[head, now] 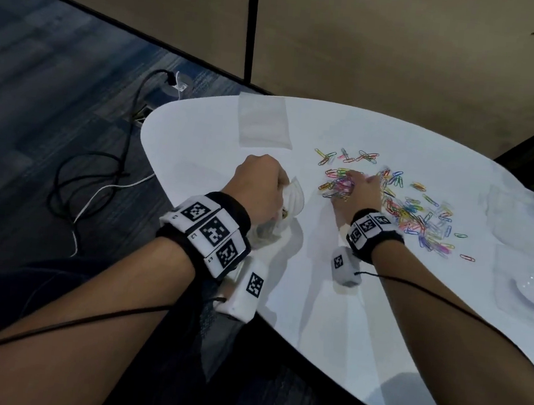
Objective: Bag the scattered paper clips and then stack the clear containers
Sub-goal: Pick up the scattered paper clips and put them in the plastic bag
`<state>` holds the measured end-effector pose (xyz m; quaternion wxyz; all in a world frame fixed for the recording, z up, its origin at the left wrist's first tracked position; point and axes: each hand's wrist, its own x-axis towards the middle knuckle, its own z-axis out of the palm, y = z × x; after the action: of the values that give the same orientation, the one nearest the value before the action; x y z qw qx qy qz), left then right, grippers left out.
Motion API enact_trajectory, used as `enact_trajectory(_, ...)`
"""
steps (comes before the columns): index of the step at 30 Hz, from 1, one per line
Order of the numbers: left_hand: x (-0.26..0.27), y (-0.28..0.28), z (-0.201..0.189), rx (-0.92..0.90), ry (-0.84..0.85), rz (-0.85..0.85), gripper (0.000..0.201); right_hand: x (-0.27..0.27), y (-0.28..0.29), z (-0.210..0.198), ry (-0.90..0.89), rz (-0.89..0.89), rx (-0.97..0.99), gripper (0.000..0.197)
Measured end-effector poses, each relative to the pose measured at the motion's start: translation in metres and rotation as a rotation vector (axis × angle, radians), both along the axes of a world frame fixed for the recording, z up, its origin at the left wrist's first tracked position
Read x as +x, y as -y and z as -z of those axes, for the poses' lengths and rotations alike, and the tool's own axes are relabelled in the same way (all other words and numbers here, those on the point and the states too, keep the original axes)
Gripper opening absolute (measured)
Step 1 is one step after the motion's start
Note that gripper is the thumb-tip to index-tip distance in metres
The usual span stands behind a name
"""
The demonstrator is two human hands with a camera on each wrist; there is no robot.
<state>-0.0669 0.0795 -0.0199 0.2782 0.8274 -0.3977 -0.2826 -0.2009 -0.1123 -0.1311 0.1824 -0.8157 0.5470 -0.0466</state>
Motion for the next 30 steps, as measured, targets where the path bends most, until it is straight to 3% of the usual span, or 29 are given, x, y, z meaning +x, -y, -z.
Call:
enact_trajectory(4, -0.001, 0.000, 0.001, 0.017, 0.008, 0.010, 0.034, 0.002, 0.013, 0.013, -0.285, -0.283, -0.108, 0.049)
enact_trajectory(5, -0.001, 0.000, 0.001, 0.017, 0.009, 0.010, 0.034, 0.002, 0.014, 0.016, -0.303, -0.339, -0.119, 0.049)
enact_trajectory(7, -0.001, 0.000, 0.001, 0.017, 0.017, 0.008, 0.034, -0.001, 0.014, 0.013, -0.260, -0.388, -0.172, 0.031)
enact_trajectory(9, -0.002, 0.000, 0.002, 0.015, 0.009, 0.007, 0.034, -0.005, 0.011, 0.004, -0.224, -0.352, -0.187, 0.019)
enact_trajectory(14, -0.005, 0.003, 0.001, 0.023, -0.010, 0.012, 0.034, -0.025, 0.022, -0.014, -0.170, -0.116, -0.035, 0.026)
enact_trajectory(19, -0.006, 0.002, 0.002, 0.025, -0.019, 0.007, 0.033, -0.060, 0.040, -0.026, 0.142, 0.174, 0.247, 0.011)
enact_trajectory(23, -0.008, 0.005, 0.004, 0.027, -0.024, 0.003, 0.033, -0.065, 0.018, -0.048, 0.859, 0.378, 0.682, 0.012)
enact_trajectory(26, -0.010, 0.006, 0.004, 0.023, -0.017, 0.009, 0.034, -0.046, -0.023, -0.071, 1.164, 0.315, 0.968, 0.014)
enact_trajectory(30, -0.009, 0.007, 0.006, 0.008, -0.002, 0.020, 0.032, -0.017, -0.072, -0.079, 1.198, 0.172, 1.173, 0.012)
